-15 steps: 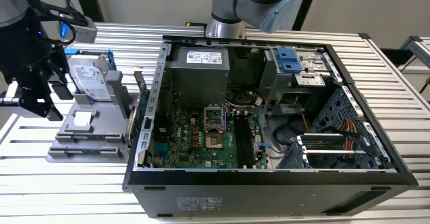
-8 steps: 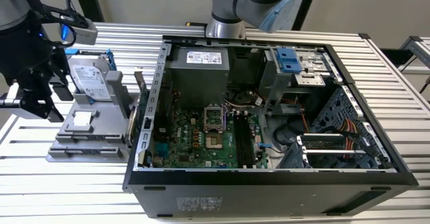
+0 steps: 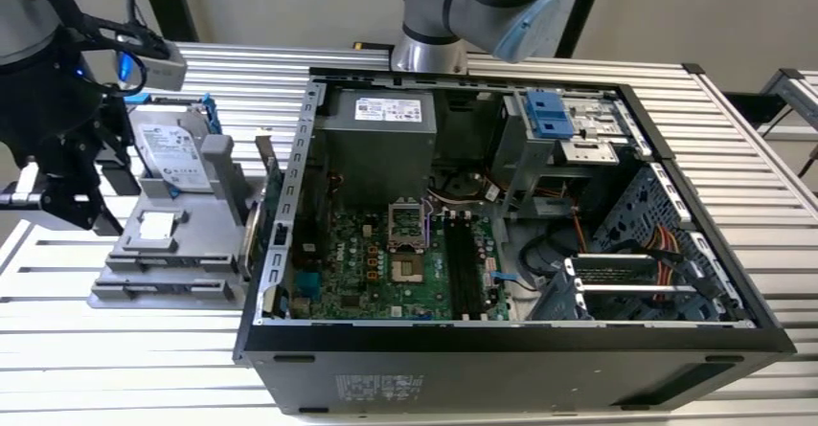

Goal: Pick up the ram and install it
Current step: 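Pick up the ram and move it above insertion slot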

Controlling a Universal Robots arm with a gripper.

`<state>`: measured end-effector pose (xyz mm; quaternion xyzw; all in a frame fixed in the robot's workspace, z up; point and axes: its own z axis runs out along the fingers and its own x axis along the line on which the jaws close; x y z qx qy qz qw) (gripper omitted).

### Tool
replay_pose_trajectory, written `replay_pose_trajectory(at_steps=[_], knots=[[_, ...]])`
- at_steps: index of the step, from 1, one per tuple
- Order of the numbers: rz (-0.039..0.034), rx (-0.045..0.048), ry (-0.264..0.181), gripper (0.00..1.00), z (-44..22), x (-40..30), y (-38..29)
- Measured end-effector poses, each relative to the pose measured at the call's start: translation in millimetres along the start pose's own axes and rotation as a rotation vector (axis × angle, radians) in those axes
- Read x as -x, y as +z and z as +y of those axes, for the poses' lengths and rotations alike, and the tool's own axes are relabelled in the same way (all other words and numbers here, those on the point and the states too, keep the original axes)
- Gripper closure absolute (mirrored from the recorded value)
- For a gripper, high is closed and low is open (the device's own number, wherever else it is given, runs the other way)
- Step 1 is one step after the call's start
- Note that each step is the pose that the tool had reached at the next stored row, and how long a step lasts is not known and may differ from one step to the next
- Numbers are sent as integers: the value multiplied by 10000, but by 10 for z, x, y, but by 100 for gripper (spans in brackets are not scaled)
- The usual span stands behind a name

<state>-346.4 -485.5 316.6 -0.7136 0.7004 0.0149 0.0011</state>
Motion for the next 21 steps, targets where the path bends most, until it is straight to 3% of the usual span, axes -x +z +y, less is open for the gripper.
replay_pose_trajectory(at_steps=[21], knots=[[0,0,0,0,-2,-25,108]])
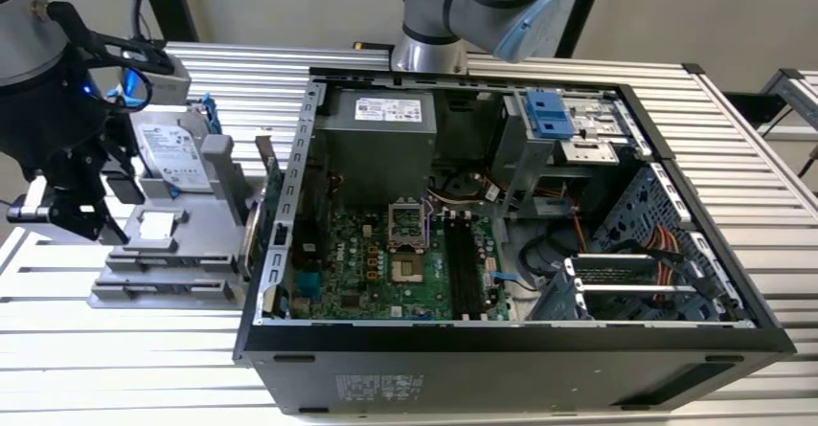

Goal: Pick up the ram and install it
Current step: 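Pick up the ram and move it above insertion slot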

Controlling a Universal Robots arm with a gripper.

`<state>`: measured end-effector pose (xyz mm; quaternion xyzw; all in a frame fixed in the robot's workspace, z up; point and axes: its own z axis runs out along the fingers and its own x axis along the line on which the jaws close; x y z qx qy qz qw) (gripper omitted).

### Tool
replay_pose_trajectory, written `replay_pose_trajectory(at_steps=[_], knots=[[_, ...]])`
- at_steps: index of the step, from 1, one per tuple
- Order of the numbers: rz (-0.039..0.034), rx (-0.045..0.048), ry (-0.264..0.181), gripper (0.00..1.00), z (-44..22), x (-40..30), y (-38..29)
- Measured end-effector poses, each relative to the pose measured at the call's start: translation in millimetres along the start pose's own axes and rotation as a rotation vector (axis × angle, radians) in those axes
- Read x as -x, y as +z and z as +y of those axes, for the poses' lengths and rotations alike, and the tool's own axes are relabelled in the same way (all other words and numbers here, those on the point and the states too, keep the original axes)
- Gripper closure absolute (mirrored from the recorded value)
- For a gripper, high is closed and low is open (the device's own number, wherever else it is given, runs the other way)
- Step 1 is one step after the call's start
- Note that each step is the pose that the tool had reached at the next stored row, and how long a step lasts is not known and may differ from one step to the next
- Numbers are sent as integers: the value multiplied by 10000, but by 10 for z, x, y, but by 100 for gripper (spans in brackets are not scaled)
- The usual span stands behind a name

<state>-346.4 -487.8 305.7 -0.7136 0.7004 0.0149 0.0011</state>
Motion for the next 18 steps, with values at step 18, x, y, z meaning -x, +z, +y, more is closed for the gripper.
replay_pose_trajectory(at_steps=[18], knots=[[0,3,0,0,-1,-28,82]])
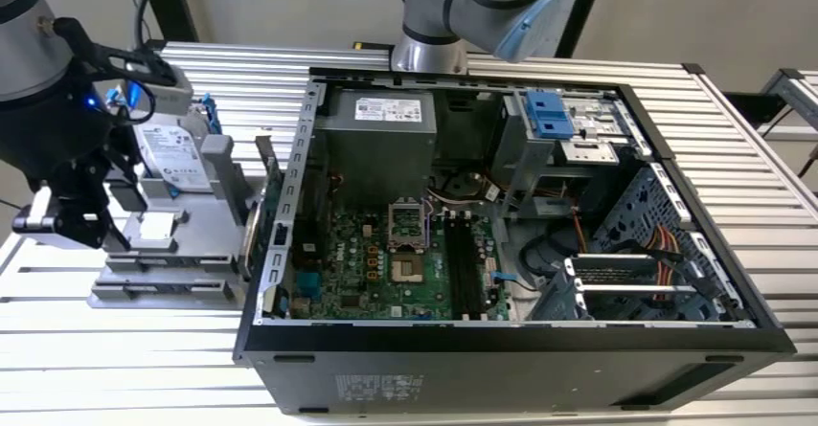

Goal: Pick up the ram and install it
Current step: 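Pick up the ram and move it above insertion slot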

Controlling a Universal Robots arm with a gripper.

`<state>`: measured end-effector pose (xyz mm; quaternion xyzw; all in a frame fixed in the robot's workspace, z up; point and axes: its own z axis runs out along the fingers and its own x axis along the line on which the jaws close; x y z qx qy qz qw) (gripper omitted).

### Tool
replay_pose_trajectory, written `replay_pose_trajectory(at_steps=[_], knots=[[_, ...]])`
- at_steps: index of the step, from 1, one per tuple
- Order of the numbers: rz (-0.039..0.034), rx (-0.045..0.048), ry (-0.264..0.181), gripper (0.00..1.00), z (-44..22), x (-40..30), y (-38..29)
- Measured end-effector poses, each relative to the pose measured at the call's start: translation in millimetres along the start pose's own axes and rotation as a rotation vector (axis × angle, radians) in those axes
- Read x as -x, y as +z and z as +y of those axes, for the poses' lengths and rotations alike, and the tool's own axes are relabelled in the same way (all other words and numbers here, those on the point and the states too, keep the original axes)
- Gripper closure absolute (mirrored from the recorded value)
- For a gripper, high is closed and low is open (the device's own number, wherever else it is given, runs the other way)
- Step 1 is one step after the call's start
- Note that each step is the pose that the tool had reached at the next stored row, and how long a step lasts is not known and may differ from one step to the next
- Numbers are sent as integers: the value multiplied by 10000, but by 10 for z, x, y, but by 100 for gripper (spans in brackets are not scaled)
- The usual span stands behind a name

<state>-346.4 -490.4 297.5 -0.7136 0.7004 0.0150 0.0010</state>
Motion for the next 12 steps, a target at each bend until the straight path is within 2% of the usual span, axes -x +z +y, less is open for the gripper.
replay_pose_trajectory(at_steps=[12], knots=[[0,0,0,0,-1,-11,55]])
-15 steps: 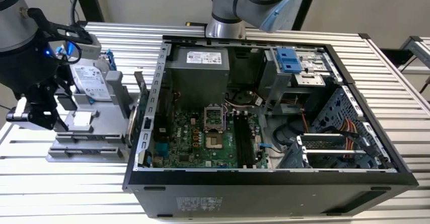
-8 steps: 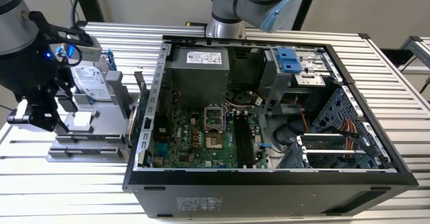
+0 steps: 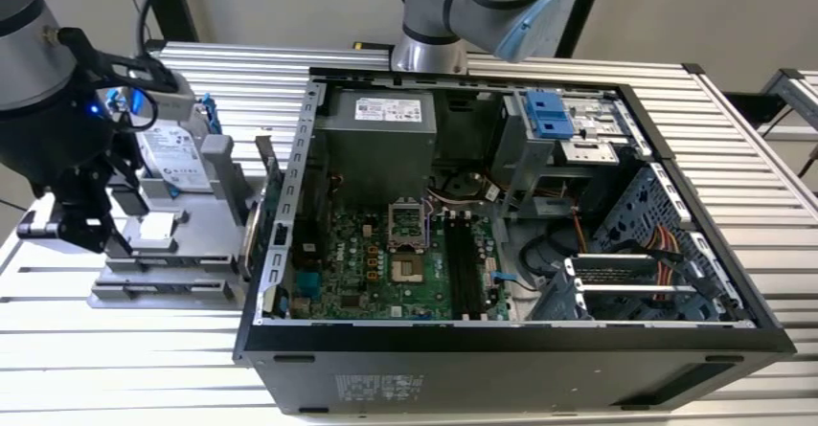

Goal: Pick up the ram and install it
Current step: 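Pick up the ram and move it above insertion slot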

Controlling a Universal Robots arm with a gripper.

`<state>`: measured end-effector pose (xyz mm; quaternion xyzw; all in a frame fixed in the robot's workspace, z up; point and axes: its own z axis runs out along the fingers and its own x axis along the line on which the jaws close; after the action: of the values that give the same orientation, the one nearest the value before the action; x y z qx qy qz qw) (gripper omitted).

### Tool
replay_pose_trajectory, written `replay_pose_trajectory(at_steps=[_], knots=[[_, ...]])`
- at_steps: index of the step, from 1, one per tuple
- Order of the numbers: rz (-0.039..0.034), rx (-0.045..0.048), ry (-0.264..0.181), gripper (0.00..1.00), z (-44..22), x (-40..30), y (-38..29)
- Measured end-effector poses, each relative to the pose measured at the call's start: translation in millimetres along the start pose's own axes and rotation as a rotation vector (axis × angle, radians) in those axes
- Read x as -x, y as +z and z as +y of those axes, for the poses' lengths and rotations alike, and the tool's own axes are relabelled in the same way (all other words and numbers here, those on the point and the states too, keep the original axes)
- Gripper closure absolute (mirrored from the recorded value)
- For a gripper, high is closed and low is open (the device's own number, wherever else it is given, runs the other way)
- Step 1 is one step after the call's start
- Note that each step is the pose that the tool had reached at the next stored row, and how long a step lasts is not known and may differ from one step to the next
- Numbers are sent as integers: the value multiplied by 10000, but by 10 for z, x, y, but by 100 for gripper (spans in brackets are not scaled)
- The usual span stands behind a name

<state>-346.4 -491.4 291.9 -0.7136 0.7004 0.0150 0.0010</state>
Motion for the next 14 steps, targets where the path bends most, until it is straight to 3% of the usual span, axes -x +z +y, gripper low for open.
replay_pose_trajectory(at_steps=[14], knots=[[0,0,0,0,-1,-1,45]])
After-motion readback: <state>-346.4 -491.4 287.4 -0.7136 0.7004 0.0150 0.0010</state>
